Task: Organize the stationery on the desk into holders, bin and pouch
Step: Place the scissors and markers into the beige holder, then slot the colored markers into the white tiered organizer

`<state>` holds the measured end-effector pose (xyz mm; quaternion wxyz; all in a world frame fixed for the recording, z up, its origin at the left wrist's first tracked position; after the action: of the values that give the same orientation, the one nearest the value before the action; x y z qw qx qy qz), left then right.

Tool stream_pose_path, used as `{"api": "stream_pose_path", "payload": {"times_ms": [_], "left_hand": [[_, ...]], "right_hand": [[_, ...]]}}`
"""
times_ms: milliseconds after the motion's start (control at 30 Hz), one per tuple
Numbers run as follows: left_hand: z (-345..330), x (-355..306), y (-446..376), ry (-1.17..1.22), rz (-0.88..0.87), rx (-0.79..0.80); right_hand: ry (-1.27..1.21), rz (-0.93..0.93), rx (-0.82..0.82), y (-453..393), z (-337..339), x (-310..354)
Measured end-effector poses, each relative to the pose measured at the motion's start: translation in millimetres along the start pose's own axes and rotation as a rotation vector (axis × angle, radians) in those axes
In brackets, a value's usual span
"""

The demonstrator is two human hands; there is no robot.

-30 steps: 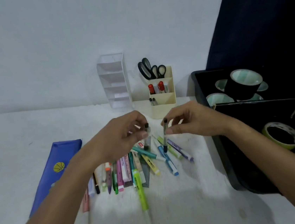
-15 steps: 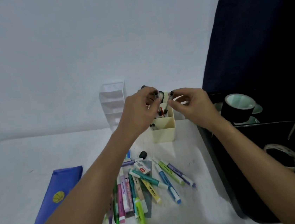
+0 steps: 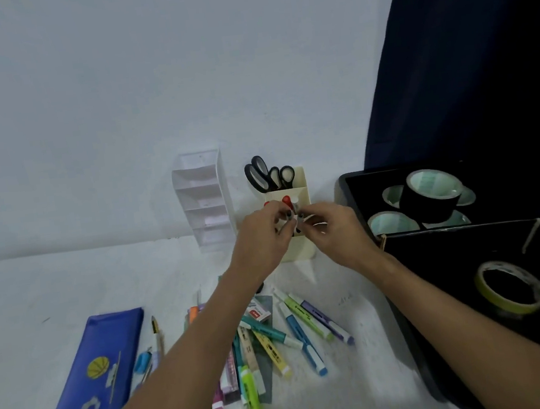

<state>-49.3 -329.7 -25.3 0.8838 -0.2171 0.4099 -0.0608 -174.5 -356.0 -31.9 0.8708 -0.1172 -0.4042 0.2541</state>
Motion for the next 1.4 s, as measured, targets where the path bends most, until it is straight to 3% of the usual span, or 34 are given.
{"api": "stream_pose_path", "payload": {"times_ms": [367,533,700,833,1100,1300,1400], "left_hand": [[-13.1,24.2,10.7,-0.073,0.013,0.048],[-20.0,33.8,17.3,-0.156,0.072,0.133],[9.5,26.2,28.9,-0.091,0.050,0.068],[62.6,33.0,45.2,-0.086,0.133,-0.014],[160.8,88.9,116.8,-0.273,0.515,-0.054],[160.7,125.5,178.8,-0.370,0.748,0.135],[143.2,143.4,207.2,-0.364,0.832,0.224]], "right_hand": [[0.070,-0.104,0.088,5.1,-19.8,-13.1],[-0.054,-0.201,0.205,7.8,-36.1,-29.2],[-0.039,-0.168,0.087,6.6,-22.1,-15.8],[0.013,-0.055,0.013,6.7,-10.3,18.4],[0.100,0.284,0.449,25.6,-96.1,104.5],[0.237,0.540,0.839,70.3,-187.6,137.3],[0.415,0.673,0.953,91.8,-221.5,137.9]]}}
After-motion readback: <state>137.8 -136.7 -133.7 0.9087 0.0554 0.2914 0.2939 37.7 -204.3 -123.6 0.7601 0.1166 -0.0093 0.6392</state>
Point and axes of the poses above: each hand's wrist, its own y-axis away from the middle knuckle, its own z-axis out of the back of the hand, x = y × z, the point moved 9 cm from there along -y, towards the middle knuckle, and after that the axes turned 9 degrees about y, right-handed, at the moved point
